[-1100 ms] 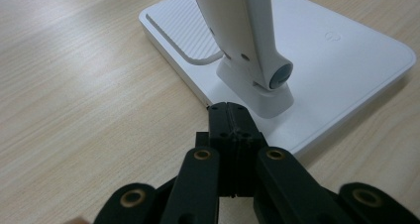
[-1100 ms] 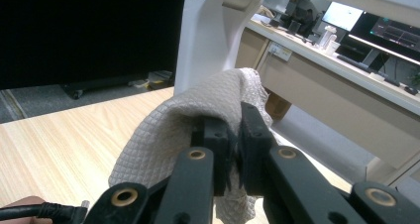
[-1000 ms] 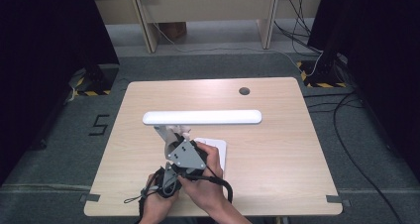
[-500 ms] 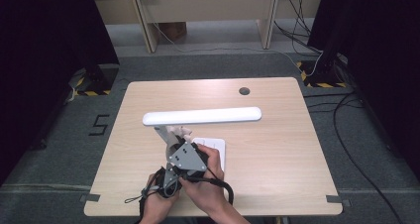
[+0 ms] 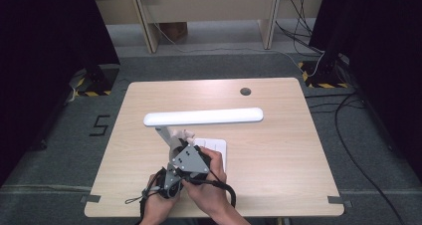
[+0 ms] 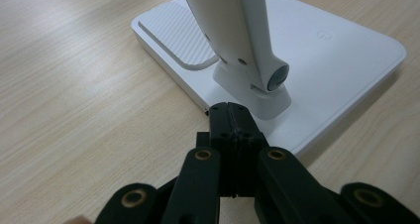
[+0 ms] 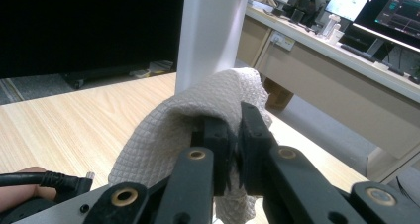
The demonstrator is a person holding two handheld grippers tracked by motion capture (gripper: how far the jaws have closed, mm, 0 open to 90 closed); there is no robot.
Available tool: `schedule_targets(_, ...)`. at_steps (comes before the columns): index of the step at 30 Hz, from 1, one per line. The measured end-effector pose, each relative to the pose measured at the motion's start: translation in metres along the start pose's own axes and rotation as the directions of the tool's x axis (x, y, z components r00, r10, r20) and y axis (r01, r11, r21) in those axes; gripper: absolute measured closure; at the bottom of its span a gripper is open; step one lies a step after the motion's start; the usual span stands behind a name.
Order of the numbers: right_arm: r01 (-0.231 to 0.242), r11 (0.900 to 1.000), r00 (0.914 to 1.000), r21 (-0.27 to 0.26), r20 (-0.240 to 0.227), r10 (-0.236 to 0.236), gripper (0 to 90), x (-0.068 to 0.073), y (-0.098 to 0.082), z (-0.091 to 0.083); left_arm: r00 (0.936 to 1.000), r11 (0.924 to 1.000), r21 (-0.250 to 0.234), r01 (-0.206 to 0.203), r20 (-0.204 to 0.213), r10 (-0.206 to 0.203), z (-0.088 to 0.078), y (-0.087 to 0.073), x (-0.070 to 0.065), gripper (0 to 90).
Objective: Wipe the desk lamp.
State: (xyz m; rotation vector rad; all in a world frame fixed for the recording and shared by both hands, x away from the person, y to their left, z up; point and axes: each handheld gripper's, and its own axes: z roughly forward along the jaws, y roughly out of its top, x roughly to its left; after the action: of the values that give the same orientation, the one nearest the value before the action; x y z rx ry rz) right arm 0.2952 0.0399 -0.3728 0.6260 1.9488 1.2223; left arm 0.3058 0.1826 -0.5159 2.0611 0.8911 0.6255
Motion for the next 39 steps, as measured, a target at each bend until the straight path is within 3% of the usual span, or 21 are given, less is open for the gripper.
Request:
schedule_targets(18, 0.015, 1.000, 0.9999, 0.022, 0.006, -0.015, 85.3, 0.004, -0.011, 0.001, 0.9999, 1.0000, 0.005, -0.007, 0.007, 0.007, 0.000, 0.001, 0.001, 89.1)
schedule_targets(39, 0.001, 0.999, 1.0000, 0.044, -0.002, -0.001, 85.3, 0.005, -0.021, 0.002, 0.9999, 0.9998, 0.014, -0.015, 0.009, 0.014, 0.000, 0.001, 0.002, 89.2)
